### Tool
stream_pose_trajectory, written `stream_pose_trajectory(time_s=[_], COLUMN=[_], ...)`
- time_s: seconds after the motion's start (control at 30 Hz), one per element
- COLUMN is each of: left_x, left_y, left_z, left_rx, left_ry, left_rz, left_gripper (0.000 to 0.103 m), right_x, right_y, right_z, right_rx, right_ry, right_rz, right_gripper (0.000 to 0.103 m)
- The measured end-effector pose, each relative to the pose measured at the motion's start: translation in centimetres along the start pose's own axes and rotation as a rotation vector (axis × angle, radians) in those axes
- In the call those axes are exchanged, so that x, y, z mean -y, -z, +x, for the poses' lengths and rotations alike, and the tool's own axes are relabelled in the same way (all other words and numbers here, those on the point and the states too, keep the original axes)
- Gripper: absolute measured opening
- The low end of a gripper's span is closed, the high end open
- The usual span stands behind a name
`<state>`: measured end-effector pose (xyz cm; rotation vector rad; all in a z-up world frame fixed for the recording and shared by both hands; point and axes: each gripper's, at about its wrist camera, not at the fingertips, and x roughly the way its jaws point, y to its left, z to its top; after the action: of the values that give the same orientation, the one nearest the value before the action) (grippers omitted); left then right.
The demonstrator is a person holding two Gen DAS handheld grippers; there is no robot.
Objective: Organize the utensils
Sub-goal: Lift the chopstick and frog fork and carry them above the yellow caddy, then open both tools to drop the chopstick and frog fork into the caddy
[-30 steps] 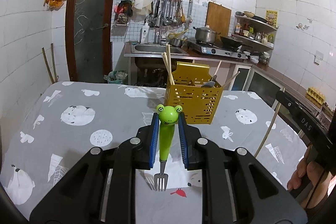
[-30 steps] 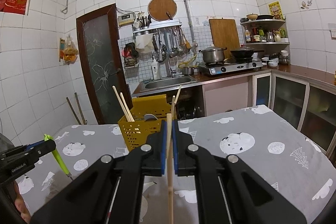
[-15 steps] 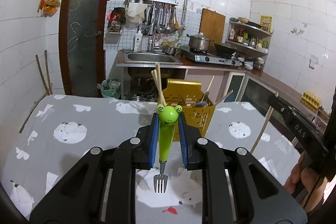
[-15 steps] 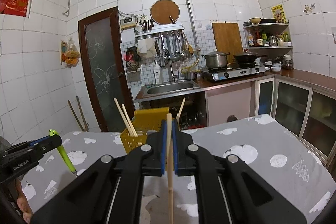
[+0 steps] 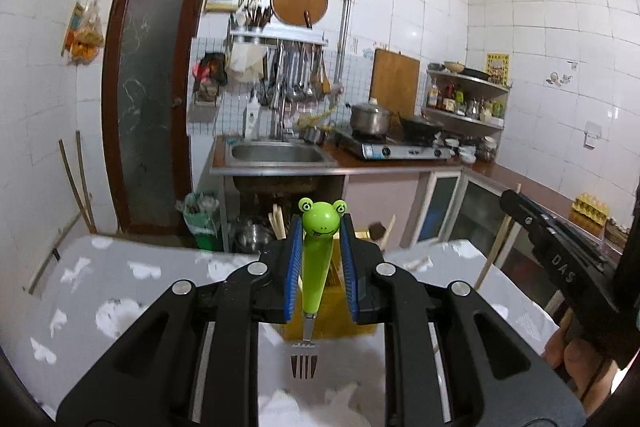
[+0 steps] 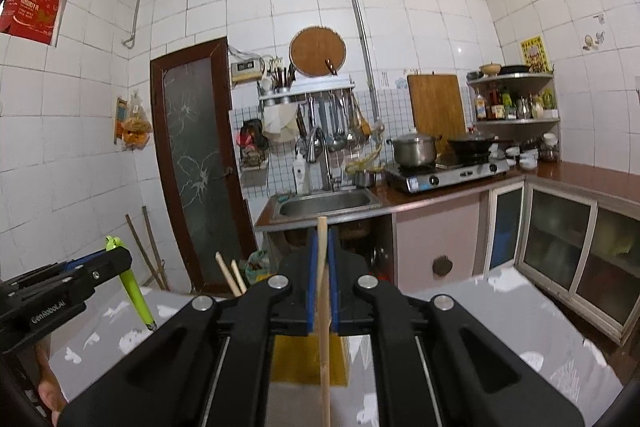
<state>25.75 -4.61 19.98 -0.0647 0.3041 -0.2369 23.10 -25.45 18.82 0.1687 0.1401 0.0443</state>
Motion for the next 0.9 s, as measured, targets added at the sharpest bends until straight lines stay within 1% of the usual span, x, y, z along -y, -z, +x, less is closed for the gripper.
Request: stream_pose_trajectory(time_s=[0.27,0.33,0.43,0.5,0.63,0.77,0.9], left_x=[0.9,1.2,1.6,1.8,2.1,2.1,1.3], left_y=[-4.1,-4.9,-5.7,-5.6,-5.0,-3.0,-1.1], left_z=[3.1,4.2,5.8,7.0,9.5,12.2,14.1], left_rx=[0.075,0.090,0.115,0.123,0.107,0.082,0.034], left_ry=[-0.028,-0.032,-0.032,-0.031,-0.017,-0.017,0.002], left_rz=[0.044,0.060,0.083,0.098,0.106,0.134,0.122], left_gripper=[0.018,0.018,0.018,0.018,0.018,0.018,0.018], right_x=[-0.3,-0.3,0.2,0.4,0.5,0.9,1.1], right_y=[-4.1,-4.7,-5.4,-5.6,-5.0,-3.1,-1.3], right_z=[2.6,3.4,5.2,6.2,8.4,10.9,12.6], right_rx=[0.070,0.082,0.093,0.105,0.111,0.094,0.086], right_ry=[0.012,0.016,0.012,0.011,0.003,-0.001,-0.030], right_rz=[-0.018,-0.023,0.006,0.020,0.026,0.031,0.026], right_gripper=[0.005,0.005,0.005,0.005,0.005,0.005,0.005])
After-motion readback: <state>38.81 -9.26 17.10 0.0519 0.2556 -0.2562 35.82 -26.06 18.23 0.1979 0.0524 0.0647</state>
